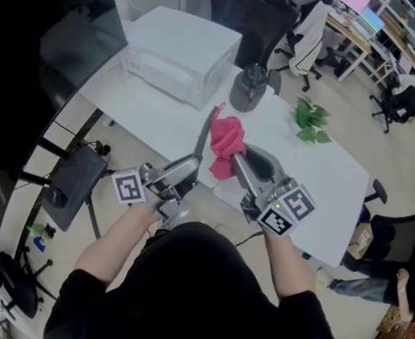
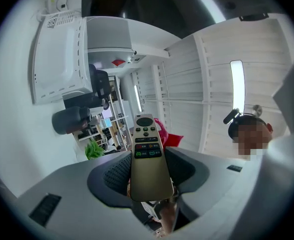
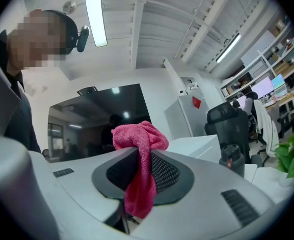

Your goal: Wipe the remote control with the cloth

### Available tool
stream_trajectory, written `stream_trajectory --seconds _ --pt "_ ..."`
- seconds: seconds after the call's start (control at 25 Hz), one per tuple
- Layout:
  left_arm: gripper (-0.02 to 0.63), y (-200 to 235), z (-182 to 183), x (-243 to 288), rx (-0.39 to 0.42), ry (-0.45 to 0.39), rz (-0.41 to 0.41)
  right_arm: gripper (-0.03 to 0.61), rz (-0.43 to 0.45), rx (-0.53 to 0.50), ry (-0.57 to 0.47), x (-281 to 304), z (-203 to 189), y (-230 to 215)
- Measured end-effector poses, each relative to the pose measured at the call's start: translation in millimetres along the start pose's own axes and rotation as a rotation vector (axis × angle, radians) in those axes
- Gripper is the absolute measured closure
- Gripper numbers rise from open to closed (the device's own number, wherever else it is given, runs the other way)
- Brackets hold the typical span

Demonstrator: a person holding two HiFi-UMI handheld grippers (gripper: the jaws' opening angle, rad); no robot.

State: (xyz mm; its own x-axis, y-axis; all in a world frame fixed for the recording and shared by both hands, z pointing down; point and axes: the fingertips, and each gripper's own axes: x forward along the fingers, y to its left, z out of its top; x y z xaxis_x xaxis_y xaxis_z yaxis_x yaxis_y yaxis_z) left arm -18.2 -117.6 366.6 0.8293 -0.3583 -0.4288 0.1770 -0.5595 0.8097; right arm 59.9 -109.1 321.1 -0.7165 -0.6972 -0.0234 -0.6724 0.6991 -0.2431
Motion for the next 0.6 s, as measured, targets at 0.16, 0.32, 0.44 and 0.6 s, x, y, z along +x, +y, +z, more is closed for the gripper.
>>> stream_trajectory --seconds 0.16,0.32,0.44,0.6 --pt "0.405 -2 9 1 0.004 -0.017 -0.005 0.5 0.08 0.007 0.052 5 -24 29" --pt "0.405 -6 7 6 -0.002 -0.001 -0.022 0.5 0.111 0.018 0.095 11 -38 35" --pt "0.405 -8 -2 7 -0.004 0.032 -0.035 0.5 0.102 0.021 0.093 16 -38 29" --pt "0.405 -11 -11 5 0.001 0.066 -0.041 0.501 0.083 0.01 0.094 18 -35 20"
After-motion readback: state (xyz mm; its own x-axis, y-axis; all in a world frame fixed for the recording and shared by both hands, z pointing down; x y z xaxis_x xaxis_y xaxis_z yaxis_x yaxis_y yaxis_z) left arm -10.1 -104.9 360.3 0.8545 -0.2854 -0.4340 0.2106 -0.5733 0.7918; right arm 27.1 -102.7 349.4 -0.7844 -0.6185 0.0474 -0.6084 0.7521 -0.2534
